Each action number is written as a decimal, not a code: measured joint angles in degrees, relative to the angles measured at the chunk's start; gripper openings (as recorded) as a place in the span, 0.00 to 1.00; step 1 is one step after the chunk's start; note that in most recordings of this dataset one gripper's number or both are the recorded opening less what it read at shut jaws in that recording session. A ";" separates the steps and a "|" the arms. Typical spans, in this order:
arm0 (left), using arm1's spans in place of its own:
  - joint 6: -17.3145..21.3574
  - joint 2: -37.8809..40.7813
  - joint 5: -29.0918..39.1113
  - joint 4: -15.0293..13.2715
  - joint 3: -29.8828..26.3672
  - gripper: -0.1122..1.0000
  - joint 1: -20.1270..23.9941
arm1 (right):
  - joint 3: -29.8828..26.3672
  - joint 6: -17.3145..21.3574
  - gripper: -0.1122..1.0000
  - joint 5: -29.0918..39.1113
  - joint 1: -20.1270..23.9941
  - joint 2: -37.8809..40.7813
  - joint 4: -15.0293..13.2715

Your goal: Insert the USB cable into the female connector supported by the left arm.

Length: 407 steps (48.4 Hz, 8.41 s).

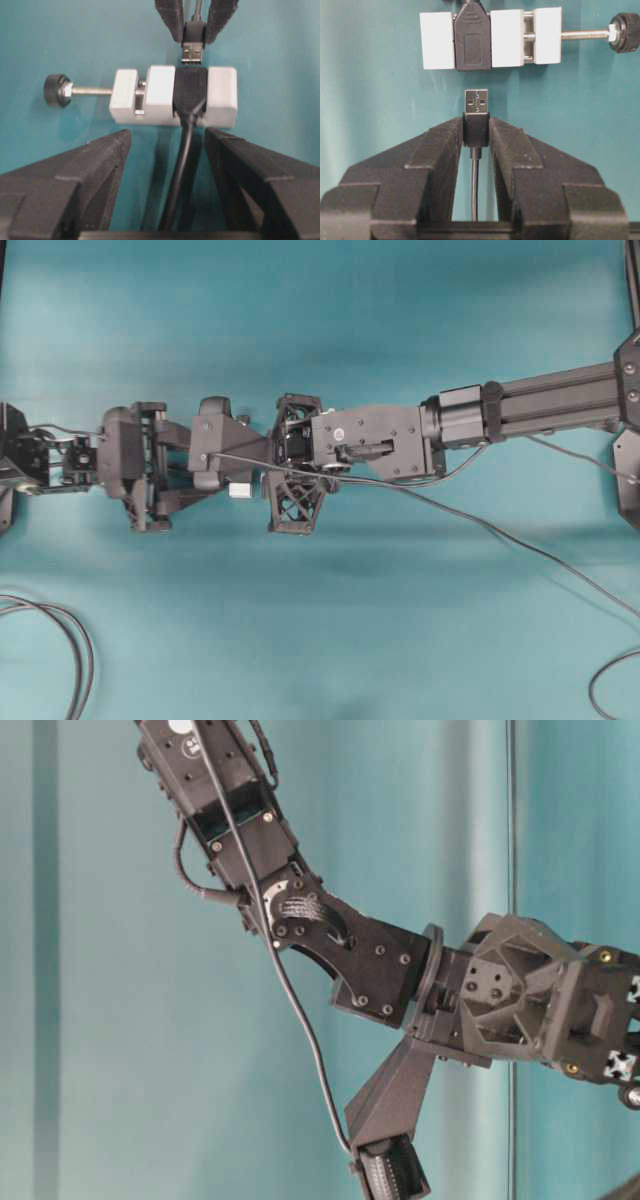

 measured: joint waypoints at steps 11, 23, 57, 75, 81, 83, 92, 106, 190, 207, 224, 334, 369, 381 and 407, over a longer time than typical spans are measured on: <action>0.09 0.09 -0.18 -0.09 0.26 0.73 -0.09 | -0.09 -0.09 0.30 -0.53 0.00 0.09 0.00; 0.18 0.70 -0.44 -0.09 -0.79 0.73 -0.18 | -0.18 -0.09 0.30 -2.02 0.00 0.00 0.00; 0.09 5.45 -8.79 0.00 -0.97 0.73 -0.18 | -0.26 -1.58 0.30 -2.29 0.00 0.09 0.00; 0.09 5.54 -8.79 0.00 -0.97 0.73 -0.26 | -0.53 -1.67 0.30 -2.55 0.00 0.09 0.00; 0.18 5.54 -8.79 0.00 -0.97 0.73 -0.26 | -0.44 -1.67 0.30 -2.99 0.00 0.00 0.00; 0.09 5.54 -8.79 0.00 -0.97 0.73 -0.26 | -0.44 -1.76 0.30 -3.25 0.00 0.09 0.00; 0.09 5.54 -8.70 0.00 -1.05 0.73 -0.26 | -0.53 -1.76 0.30 -3.60 0.00 0.09 0.00; 0.09 5.45 -8.53 0.00 -1.05 0.73 -0.18 | -0.44 -1.67 0.30 -3.60 0.09 0.44 0.00; 0.09 5.01 -5.89 -0.18 -2.99 0.70 -0.53 | -0.44 -8.70 0.30 -6.33 0.09 0.44 0.00; 0.09 4.75 -4.04 -0.35 -3.96 0.70 -0.70 | -0.44 -8.70 0.30 -6.50 0.18 0.53 0.00; 0.09 4.39 -3.16 -0.26 -4.13 0.70 -0.62 | -1.05 -8.70 0.30 -6.50 0.26 1.05 0.00; 0.09 -19.34 16.35 -0.53 5.36 0.72 -0.26 | 28.92 -0.44 0.72 -42.71 0.35 -14.33 -0.09; 0.09 -10.63 10.63 -0.44 2.46 0.71 -0.35 | 23.73 -0.62 0.49 -40.25 -0.79 -8.44 0.00; 0.18 -5.62 6.33 -0.35 0.26 0.71 -0.35 | 21.18 -0.79 0.38 -34.63 -0.88 -7.91 -0.09; 0.18 -2.81 5.10 -0.35 -1.76 0.70 -0.26 | 19.34 -0.79 0.24 -32.17 -0.97 -6.33 0.00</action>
